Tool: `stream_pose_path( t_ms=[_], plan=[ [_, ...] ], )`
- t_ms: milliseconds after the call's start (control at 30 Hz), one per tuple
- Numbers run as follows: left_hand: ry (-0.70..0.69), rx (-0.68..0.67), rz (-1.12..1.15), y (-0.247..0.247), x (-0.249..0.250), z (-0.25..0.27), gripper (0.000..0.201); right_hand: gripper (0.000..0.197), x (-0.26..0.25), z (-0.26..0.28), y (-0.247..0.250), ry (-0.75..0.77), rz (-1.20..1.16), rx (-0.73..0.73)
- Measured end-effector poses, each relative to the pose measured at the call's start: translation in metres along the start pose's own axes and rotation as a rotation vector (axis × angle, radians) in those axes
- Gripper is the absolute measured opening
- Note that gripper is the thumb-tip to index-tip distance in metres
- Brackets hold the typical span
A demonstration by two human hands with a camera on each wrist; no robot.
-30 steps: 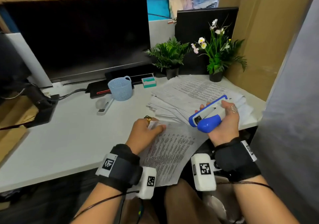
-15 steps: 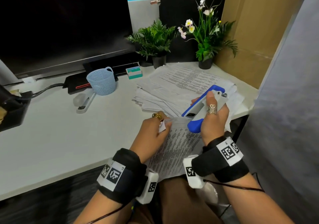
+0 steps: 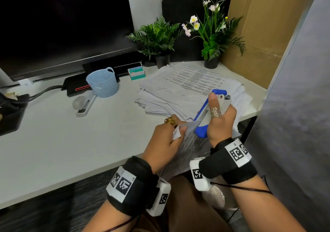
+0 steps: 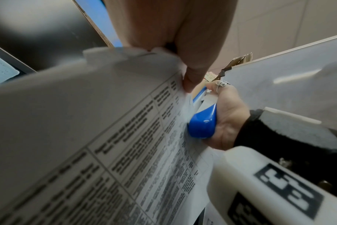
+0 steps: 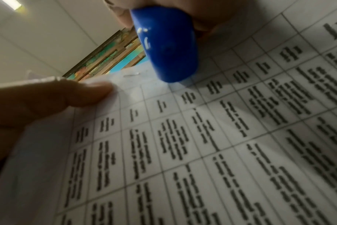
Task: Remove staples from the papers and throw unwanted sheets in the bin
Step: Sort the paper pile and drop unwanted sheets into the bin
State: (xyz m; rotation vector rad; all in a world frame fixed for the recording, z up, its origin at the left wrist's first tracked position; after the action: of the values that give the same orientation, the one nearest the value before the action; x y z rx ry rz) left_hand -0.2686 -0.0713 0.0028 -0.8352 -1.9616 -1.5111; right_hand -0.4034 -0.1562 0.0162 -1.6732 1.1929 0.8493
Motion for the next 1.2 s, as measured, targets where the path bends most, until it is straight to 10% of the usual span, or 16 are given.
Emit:
stream_pose_path(
  t_ms=[467,667,967,1200],
  plan=[
    [0.068,0.159,0.108,0.017,-0.006,0.005,0.025,0.031,0.015,-0.004,-0.019,-0.203,-0.045,-0.131],
    [0.055,0.146,0.125,0.021,-0.009,0.007,0.032,0.069,0.039,-0.003,-0.019,-0.512,-0.265,-0.099],
    [0.059,0.111,0.155,0.018,-0.007,0.012,0.024,0.116,0.032,0.001,-0.014,-0.411,-0.174,0.022],
    [0.148,0.091,0.231,0.015,-0.012,0.01,0.05,0.058,0.018,0.008,-0.017,-0.304,-0.154,0.047]
  ],
)
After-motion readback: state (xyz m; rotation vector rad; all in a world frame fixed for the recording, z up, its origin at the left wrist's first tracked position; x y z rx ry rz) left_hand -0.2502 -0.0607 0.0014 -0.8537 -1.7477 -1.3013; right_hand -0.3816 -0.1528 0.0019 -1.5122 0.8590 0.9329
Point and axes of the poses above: each hand's wrist, its own z-axis away from the middle knuckle, its own y-axis out of the back of the hand, x = y × z, the point moved 10 cm from there along -z, towards the middle knuckle, and after that the axes turned 6 degrees about -x, right-handed, at the moved point
